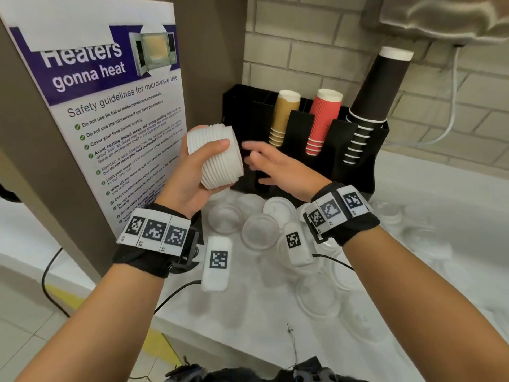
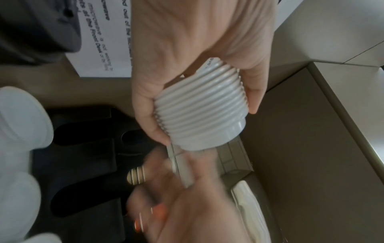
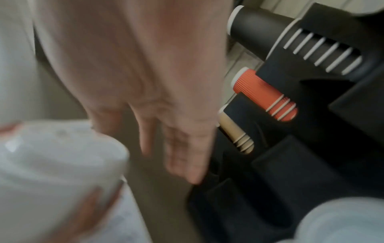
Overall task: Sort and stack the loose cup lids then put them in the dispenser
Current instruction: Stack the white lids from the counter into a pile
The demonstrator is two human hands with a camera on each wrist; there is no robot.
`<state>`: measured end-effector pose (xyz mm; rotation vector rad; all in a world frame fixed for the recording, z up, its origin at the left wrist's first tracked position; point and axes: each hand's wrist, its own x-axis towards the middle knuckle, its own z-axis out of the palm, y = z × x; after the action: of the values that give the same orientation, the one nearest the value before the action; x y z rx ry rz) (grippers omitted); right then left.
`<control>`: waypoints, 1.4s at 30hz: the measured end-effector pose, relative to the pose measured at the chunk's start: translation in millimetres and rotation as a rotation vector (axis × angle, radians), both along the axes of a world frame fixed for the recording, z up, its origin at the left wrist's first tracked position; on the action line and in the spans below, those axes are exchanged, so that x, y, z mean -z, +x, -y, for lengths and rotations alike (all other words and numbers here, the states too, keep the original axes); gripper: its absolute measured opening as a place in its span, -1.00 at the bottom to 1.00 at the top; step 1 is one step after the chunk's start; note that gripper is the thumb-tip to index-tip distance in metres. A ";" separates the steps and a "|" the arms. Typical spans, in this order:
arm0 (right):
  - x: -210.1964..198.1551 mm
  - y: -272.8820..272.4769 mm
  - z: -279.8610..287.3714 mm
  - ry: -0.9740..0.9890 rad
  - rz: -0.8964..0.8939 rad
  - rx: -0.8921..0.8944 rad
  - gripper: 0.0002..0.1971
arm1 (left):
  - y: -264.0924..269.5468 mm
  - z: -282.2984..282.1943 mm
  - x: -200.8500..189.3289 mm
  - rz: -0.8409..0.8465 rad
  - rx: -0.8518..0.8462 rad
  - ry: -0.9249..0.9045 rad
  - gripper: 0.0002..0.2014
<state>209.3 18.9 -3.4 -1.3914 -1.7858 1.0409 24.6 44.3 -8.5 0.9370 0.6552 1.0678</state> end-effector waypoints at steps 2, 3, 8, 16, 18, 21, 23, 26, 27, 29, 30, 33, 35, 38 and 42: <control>15.8 6.8 -9.5 -0.049 0.565 -0.034 -0.62 | -5.1 -4.6 -2.2 0.010 -0.023 0.004 -0.37; 24.8 8.7 -11.5 -0.109 0.818 -0.041 -0.62 | -7.5 -6.6 -2.8 0.011 -0.028 0.006 -0.36; 50.4 4.4 -8.6 -0.378 1.173 -0.100 -0.47 | -13.3 -12.4 -0.8 0.005 -0.035 0.007 -0.24; 46.4 3.2 -27.5 -0.195 1.036 -0.072 -0.50 | -7.8 -15.9 0.5 -0.001 -0.027 0.014 -0.36; 49.9 1.6 -32.1 -0.231 1.132 -0.106 -0.43 | -7.5 -17.1 0.9 -0.004 -0.024 0.021 -0.40; 51.9 9.2 -34.6 -0.356 1.185 -0.141 -0.38 | -9.4 -19.7 1.9 -0.014 -0.020 0.031 -0.44; 48.8 22.2 -34.1 -0.416 1.176 -0.192 -0.38 | -10.5 -21.9 2.4 -0.014 -0.020 0.033 -0.46; 42.0 46.5 -29.3 -0.415 0.973 -0.182 -0.58 | -9.7 -25.1 2.1 -0.012 -0.016 0.036 -0.44; 40.7 54.0 -29.0 -0.370 0.891 -0.142 -0.63 | -8.9 -26.0 1.6 -0.014 -0.015 0.036 -0.43; 42.3 63.0 -32.3 -0.288 0.845 -0.043 -0.66 | -6.8 -27.2 0.6 -0.016 -0.010 0.038 -0.40; 45.2 62.6 -35.0 -0.270 0.853 -0.015 -0.63 | -5.4 -27.4 0.1 -0.013 -0.007 0.038 -0.40; 59.3 46.2 -45.2 -0.303 0.901 -0.072 -0.40 | -0.2 -26.7 -0.9 -0.008 0.002 0.036 -0.42; 69.4 31.5 -53.3 -0.332 0.957 -0.120 -0.28 | 2.9 -25.6 -1.1 -0.015 0.007 0.042 -0.43; 77.0 16.3 -64.9 -0.325 1.026 -0.118 -0.20 | 5.6 -25.0 -1.2 -0.029 0.006 0.043 -0.42; 81.8 8.1 -75.0 -0.305 1.076 -0.149 -0.18 | 6.8 -24.9 -0.8 -0.039 0.008 0.034 -0.42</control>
<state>217.4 93.9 -85.3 -2.3071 -2.5556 0.6611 31.4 69.2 -7.7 0.9916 0.6666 1.0584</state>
